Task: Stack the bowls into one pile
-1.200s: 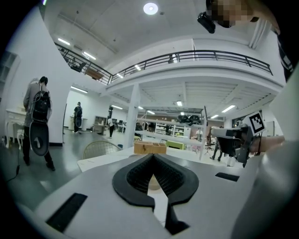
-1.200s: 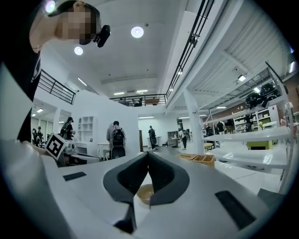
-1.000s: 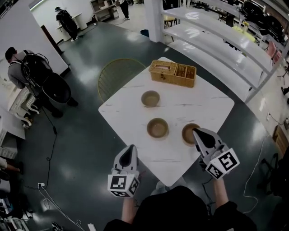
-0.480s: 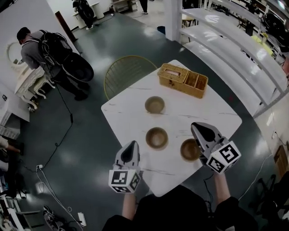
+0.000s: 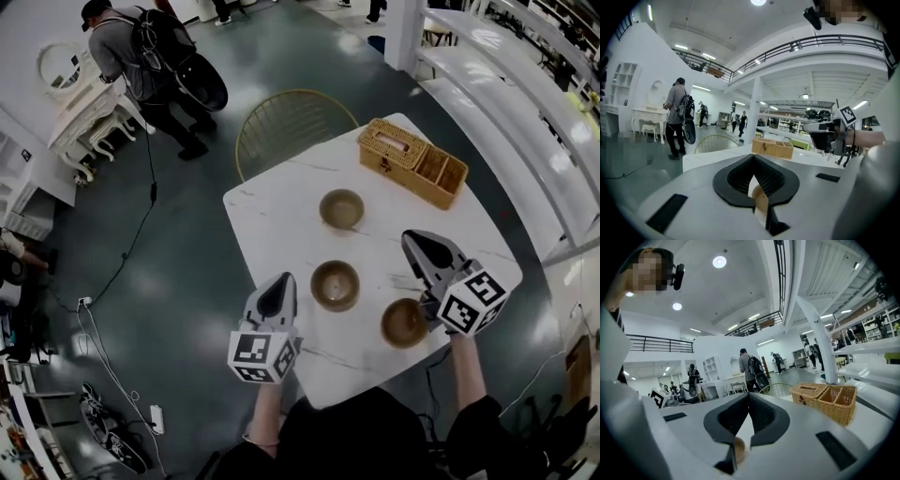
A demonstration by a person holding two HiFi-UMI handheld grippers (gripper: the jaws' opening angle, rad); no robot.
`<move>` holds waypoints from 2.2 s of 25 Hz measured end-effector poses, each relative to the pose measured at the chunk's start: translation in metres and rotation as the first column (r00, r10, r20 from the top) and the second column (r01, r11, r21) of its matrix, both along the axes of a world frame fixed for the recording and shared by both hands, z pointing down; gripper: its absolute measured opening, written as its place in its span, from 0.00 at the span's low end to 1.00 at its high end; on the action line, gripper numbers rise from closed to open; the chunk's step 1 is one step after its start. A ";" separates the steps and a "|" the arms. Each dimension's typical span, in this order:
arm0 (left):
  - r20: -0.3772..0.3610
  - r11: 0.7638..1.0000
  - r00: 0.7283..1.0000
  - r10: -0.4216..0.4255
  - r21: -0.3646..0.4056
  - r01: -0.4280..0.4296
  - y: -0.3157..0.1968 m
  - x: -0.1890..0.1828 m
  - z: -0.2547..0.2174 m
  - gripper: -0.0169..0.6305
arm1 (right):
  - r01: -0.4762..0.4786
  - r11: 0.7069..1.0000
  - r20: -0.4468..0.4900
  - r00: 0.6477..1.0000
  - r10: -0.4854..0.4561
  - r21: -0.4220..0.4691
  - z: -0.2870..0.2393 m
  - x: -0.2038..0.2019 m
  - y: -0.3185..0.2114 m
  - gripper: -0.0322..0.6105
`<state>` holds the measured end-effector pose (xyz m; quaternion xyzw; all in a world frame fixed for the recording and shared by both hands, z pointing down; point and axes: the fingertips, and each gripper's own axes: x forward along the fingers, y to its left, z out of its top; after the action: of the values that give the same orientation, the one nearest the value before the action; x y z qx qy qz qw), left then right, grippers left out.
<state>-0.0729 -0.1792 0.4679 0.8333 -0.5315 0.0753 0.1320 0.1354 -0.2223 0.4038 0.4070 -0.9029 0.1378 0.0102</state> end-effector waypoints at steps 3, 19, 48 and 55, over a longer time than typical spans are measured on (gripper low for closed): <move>-0.010 1.000 1.000 -0.001 -0.030 0.001 -0.012 -0.003 0.011 0.05 | 0.014 0.998 -0.002 1.000 -0.014 -0.055 0.015 -0.006 -0.026 0.07; -0.025 0.989 1.000 0.014 -0.146 -0.018 -0.079 -0.002 0.062 0.05 | 0.027 0.959 -0.022 0.999 -0.034 -0.283 0.093 -0.040 -0.124 0.07; -0.013 0.966 1.000 0.015 -0.259 -0.018 -0.099 0.002 0.115 0.05 | -0.132 0.801 -0.023 0.989 0.146 -0.584 0.209 -0.046 -0.176 0.27; -0.013 0.963 1.000 0.004 -0.269 -0.007 -0.100 0.001 0.119 0.05 | -0.140 0.768 -0.034 0.988 0.153 -0.624 0.222 -0.050 -0.178 0.18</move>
<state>-0.0720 -0.2790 0.5867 0.8096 -0.5133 0.1421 0.2468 0.0858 -0.3999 0.6256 0.4482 -0.7718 0.4333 0.1252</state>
